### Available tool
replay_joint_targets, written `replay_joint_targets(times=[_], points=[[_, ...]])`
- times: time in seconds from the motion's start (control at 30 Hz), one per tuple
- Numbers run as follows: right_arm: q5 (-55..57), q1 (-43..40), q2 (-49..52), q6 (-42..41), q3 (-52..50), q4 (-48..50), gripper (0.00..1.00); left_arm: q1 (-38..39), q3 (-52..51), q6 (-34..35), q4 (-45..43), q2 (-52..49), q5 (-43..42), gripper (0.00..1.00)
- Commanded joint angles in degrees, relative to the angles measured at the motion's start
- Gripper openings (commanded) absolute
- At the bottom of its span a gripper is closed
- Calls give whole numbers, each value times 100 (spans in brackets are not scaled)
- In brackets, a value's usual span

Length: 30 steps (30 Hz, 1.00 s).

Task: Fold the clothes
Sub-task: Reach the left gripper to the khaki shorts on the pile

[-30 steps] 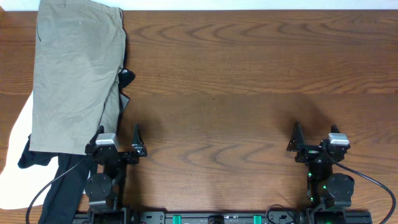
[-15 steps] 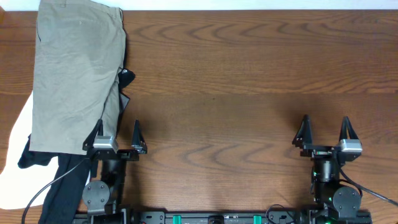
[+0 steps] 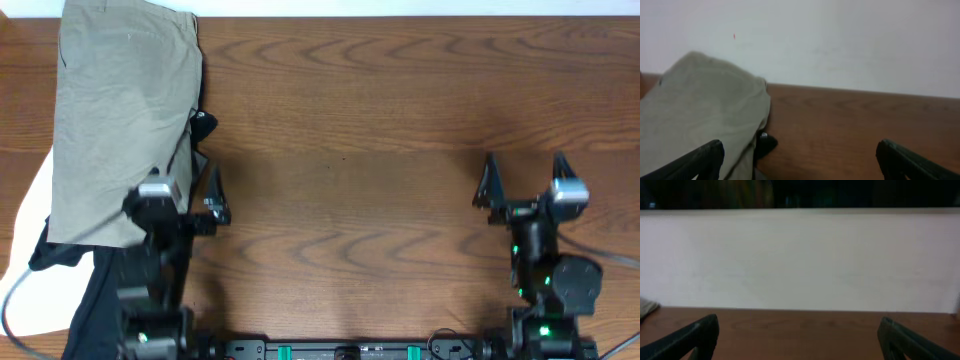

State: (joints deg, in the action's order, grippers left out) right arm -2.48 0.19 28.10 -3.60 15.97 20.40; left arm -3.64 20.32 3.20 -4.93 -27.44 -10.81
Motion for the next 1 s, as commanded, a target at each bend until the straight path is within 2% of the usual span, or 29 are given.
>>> replay_joint_targets(times=[0.0,0.13,0.3,0.47,0.6,0.8,0.97], points=[[-352,52,780,157,750,-203,99,20,933,50,319,-807,-59,98],[-699,52,1860,157,1694,-737,99,20,2127,46,1165,-1969,-81,98],[-1475,52,3189,433,3071,-1932,99,20,3633,-232,2522,-3241,-74,98],[-2074,52,4393,503,4485,-3311,99,20,5147,-428,3821,-4509,-55,98],[-2284,55,5200,756,5615,-4675,99,17,6057,-629,4535,-5386,-57,98],[-2282,55,6262,1283,7075,-6559,99,20,6970,-922,5316,-6623,-83,98],[-2273,55,6620,1504,7283,-6581,99,20,7055,-962,5346,-7335,-173,98]])
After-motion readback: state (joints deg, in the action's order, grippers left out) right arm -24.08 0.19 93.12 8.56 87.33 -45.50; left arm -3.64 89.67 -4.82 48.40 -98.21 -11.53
